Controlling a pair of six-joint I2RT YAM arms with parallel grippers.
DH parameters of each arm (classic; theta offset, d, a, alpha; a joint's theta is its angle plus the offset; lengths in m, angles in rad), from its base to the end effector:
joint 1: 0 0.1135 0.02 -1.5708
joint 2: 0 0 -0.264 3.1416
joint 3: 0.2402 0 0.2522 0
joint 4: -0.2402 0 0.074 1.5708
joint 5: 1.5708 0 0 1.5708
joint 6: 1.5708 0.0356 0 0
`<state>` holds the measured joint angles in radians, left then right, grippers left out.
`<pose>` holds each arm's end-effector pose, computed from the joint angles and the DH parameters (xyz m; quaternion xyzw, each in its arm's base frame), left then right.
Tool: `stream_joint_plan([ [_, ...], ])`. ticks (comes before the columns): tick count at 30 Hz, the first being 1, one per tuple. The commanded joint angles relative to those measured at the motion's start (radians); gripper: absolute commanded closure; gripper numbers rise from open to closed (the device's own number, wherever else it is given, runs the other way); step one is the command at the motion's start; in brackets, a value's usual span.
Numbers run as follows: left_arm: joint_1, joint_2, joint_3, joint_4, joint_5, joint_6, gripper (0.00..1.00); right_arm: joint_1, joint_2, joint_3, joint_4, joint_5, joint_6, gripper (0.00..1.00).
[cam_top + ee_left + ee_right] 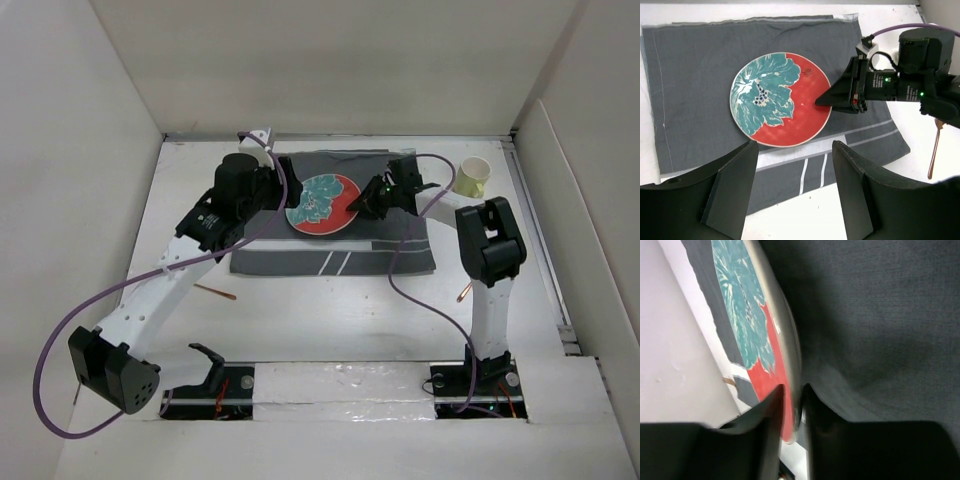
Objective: Set the dinner table for one person
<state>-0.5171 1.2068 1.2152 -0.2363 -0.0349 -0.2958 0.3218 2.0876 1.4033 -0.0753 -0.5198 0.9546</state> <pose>0.2416 -0.1360 0.3975 0.0757 0.7792 -0.2334 0.5768 0.4253 0.1604 0.1624 0.1799 0.8755 0.4168 0.1656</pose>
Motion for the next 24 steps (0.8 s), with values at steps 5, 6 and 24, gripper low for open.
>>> stream_joint_plan([
  [5,-0.001,-0.010,-0.014,0.035,-0.011,-0.014,0.42,0.005,-0.046,0.049,-0.111,0.039,-0.120,0.52],
  [6,-0.001,-0.009,-0.008,0.028,-0.017,-0.009,0.42,0.005,-0.050,0.060,-0.150,0.058,-0.140,0.46],
  [24,-0.009,0.008,0.038,-0.118,-0.034,0.101,0.85,-0.411,-0.247,0.370,-0.550,0.667,-0.366,1.00],
])
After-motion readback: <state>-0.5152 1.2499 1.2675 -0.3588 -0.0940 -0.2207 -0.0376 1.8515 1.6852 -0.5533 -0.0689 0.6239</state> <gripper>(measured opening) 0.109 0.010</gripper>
